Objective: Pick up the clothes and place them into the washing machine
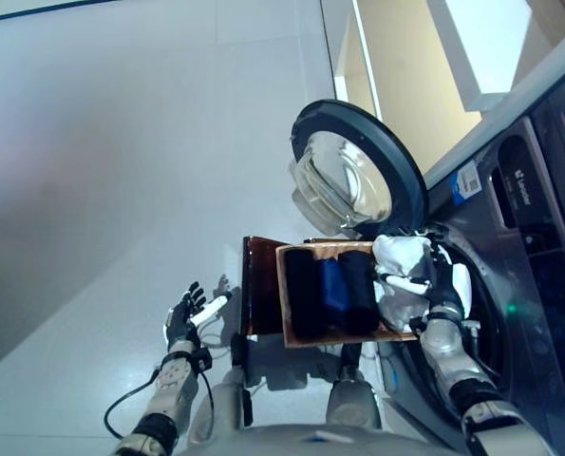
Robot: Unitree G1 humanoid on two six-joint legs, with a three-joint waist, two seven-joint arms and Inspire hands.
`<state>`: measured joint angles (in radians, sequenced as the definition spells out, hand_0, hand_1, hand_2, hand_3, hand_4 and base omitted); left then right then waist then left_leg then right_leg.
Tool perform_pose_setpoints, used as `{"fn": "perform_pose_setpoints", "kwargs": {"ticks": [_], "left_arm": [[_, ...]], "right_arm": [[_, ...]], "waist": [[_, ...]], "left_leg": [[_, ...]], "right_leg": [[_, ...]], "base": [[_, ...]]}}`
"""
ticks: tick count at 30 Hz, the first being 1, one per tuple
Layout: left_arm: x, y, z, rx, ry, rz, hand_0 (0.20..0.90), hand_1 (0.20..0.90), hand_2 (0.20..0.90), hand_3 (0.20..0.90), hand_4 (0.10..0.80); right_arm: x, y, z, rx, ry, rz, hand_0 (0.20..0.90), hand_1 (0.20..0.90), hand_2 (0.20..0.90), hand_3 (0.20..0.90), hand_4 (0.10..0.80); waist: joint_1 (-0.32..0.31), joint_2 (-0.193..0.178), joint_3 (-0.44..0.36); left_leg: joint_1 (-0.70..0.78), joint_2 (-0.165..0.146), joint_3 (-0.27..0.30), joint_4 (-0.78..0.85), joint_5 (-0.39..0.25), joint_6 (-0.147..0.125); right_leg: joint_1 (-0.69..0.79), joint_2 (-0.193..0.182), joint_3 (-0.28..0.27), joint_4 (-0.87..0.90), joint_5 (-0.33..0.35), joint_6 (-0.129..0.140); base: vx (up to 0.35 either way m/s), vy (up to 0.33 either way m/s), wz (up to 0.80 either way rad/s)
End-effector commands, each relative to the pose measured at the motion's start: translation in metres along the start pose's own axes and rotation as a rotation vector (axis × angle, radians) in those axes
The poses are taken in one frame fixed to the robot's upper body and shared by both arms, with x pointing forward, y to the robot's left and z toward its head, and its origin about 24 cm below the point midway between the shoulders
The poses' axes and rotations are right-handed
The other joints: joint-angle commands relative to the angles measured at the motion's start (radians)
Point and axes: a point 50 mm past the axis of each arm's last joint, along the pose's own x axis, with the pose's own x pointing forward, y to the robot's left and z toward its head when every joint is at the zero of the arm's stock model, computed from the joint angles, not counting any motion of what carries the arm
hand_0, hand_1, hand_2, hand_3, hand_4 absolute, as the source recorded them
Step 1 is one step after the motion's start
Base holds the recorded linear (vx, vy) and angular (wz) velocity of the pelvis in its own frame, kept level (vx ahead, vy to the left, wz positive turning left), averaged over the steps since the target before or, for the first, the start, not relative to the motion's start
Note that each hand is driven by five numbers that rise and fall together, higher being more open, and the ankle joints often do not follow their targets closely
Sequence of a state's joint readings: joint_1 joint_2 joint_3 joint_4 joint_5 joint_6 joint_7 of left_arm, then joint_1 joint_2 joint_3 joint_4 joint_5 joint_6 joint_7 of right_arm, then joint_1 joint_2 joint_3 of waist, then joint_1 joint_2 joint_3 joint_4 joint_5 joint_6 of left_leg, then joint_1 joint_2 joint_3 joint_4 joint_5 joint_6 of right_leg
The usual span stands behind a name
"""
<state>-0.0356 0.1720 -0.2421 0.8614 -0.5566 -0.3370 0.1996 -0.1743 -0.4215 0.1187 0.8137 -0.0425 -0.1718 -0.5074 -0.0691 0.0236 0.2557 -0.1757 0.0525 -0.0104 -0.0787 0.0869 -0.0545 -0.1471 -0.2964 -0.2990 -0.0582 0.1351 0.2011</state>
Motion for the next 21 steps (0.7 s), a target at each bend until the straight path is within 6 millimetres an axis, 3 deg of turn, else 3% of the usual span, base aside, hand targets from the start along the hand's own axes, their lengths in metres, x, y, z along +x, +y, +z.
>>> {"fn": "perform_pose_setpoints", "kwargs": {"ticks": [1, 7, 13, 21], "left_arm": [[0.008, 0.003, 0.037, 0.017, -0.188, -0.006, 0.9, 0.9, 0.9, 0.9, 0.8], [0.01, -0.001, 0.043, 0.03, -0.203, -0.02, 0.9, 0.9, 0.9, 0.9, 0.8], [0.013, 0.004, 0.042, 0.033, -0.188, -0.004, 0.9, 0.9, 0.9, 0.9, 0.8], [0.013, -0.003, 0.041, 0.038, -0.185, -0.03, 0.9, 0.9, 0.9, 0.9, 0.8]], "right_arm": [[0.015, -0.018, 0.017, -0.04, -0.075, -0.107, 0.9, 0.9, 0.9, 0.9, 0.8], [0.021, -0.016, 0.002, -0.146, 0.017, -0.093, 0.9, 0.9, 0.9, 0.9, 0.8], [0.035, -0.036, -0.004, -0.203, 0.113, -0.154, 0.9, 0.9, 0.9, 0.9, 0.8], [0.049, -0.054, 0.013, -0.258, 0.075, -0.204, 0.9, 0.9, 0.9, 0.9, 0.8]], "waist": [[0.008, -0.041, -0.035], [0.019, -0.037, 0.0], [0.033, -0.01, 0.025], [0.04, -0.001, 0.029]], "left_leg": [[0.024, 0.041, 0.02, 0.093, -0.12, -0.044], [-0.026, 0.025, 0.007, 0.174, -0.147, -0.043], [-0.065, 0.008, 0.006, 0.198, -0.147, -0.04], [-0.07, 0.014, 0.02, 0.184, -0.145, -0.039]], "right_leg": [[-0.095, -0.1, 0.049, 0.127, 0.065, 0.023], [-0.128, -0.103, 0.069, 0.168, 0.048, 0.009], [-0.161, -0.108, 0.079, 0.174, 0.052, 0.003], [-0.199, -0.1, 0.098, 0.173, 0.055, 0.0]], "base": [[0.0, 0.0, 0.0], [-0.055, 0.004, 0.02], [-0.027, 0.012, 0.06], [-0.003, 0.008, -0.03]]}}
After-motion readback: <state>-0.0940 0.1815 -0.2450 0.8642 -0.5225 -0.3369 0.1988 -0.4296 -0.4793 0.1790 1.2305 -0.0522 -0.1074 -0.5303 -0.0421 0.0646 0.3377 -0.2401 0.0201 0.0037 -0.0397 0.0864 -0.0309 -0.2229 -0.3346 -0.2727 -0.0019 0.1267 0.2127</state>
